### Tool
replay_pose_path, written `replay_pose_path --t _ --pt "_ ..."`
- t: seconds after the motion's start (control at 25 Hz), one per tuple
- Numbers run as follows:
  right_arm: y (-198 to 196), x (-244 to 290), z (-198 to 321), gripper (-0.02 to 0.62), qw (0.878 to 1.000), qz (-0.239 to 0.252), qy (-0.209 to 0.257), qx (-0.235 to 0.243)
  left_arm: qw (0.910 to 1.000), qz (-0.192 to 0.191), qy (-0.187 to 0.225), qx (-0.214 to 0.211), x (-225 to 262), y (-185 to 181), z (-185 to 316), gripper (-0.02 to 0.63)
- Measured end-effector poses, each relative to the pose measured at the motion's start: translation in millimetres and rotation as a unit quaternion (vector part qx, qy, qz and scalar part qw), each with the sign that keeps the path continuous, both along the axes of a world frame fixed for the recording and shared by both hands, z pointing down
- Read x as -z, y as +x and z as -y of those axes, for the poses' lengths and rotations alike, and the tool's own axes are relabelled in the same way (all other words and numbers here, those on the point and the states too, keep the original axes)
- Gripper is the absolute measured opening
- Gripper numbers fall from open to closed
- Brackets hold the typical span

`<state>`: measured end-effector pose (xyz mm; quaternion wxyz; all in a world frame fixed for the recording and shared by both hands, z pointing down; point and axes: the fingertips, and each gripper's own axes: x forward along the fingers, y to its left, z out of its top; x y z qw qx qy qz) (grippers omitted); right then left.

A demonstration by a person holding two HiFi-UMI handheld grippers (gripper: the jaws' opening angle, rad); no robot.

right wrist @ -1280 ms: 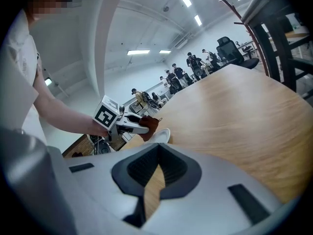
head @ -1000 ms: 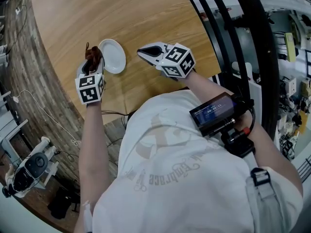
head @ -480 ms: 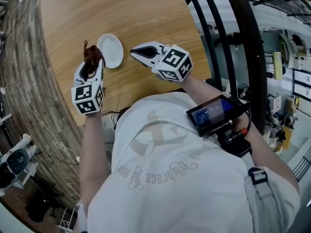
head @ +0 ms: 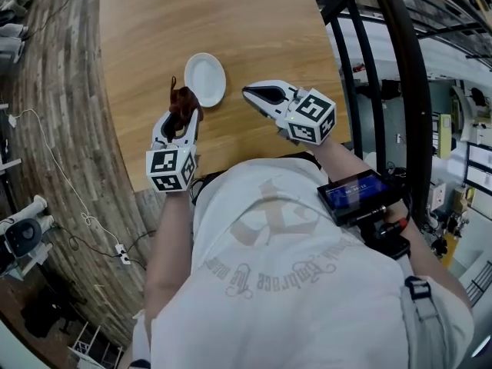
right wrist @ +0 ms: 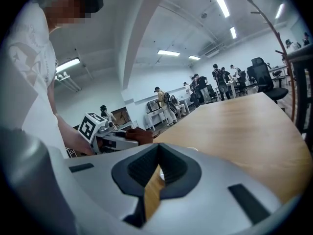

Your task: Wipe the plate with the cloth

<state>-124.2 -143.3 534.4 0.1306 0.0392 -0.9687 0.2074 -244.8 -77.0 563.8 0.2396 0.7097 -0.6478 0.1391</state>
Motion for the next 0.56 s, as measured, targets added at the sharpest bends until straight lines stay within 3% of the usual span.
replay_pose_path --t 0.56 --pt "-2 -4 19 0.014 1.0 -0.005 -0.002 -0.009 0.9998 -0.003 -0.005 -0.02 -1 6 20 0.169"
